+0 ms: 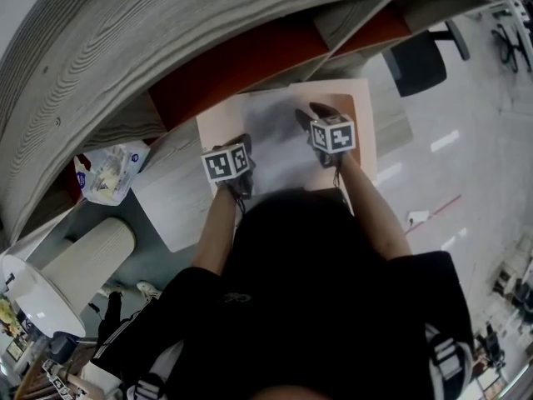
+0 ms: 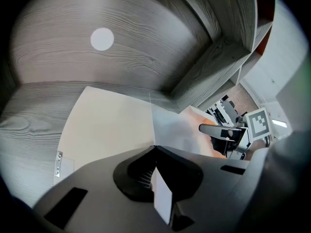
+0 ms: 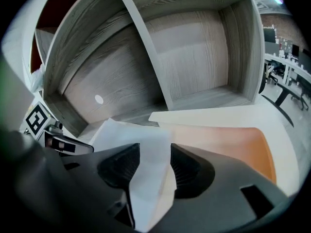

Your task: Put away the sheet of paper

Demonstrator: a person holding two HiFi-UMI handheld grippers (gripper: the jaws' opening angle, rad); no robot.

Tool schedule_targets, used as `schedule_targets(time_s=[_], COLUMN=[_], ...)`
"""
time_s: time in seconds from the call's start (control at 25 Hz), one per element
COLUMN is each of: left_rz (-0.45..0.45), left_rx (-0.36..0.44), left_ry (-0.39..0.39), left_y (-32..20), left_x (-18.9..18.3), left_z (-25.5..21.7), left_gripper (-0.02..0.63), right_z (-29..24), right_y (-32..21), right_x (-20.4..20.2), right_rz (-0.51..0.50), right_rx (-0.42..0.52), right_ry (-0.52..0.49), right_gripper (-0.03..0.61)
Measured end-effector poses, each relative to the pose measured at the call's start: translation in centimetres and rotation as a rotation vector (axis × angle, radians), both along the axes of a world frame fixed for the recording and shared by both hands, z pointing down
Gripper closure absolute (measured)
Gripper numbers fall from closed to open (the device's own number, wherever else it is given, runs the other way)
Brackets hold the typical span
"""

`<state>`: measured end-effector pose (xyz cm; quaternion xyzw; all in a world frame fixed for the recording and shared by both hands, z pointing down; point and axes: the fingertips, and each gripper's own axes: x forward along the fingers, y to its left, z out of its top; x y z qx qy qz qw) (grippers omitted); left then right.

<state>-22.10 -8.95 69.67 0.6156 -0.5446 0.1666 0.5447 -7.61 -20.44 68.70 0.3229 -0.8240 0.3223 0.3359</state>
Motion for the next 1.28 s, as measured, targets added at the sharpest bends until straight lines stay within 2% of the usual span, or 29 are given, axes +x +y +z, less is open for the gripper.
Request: schedule_targets(time_s=[0.12, 0.28, 0.32, 0.52, 1.28], left_rz=[-0.007, -0.002, 0.000, 0.007, 0.029], left_rx=[-0.003, 0.007, 0.011, 0.016, 0.018], left_ry=[-0.001, -0.006, -0.005, 0.002, -0.001], left_y=[0.1, -0.1, -0.2, -0.4, -0.4], left_x=[0.2, 0.5, 0.6, 0.7, 2.5], left_z=[0.1, 0.0, -0.1, 0.1, 0.1], left_gripper=[0.568, 0.568, 0.568, 0.568, 0.568], right_z=[-1.1, -3.6, -4.1, -5.0, -5.4], right_y=[0.9, 3.8, 4.4, 6.3, 9.1], right_x=[0.8, 0.8, 0.8, 1.9, 3.9], right_rz=[0.010, -0.044, -0.052, -0.022, -0.043], right_rx=[0.038, 0.100, 0.110, 0.096, 0.097], right_ry=[-0.001, -0.039, -0.050, -0.090, -0.072], right_gripper=[0.374, 0.539, 0.548, 0.555, 0.555])
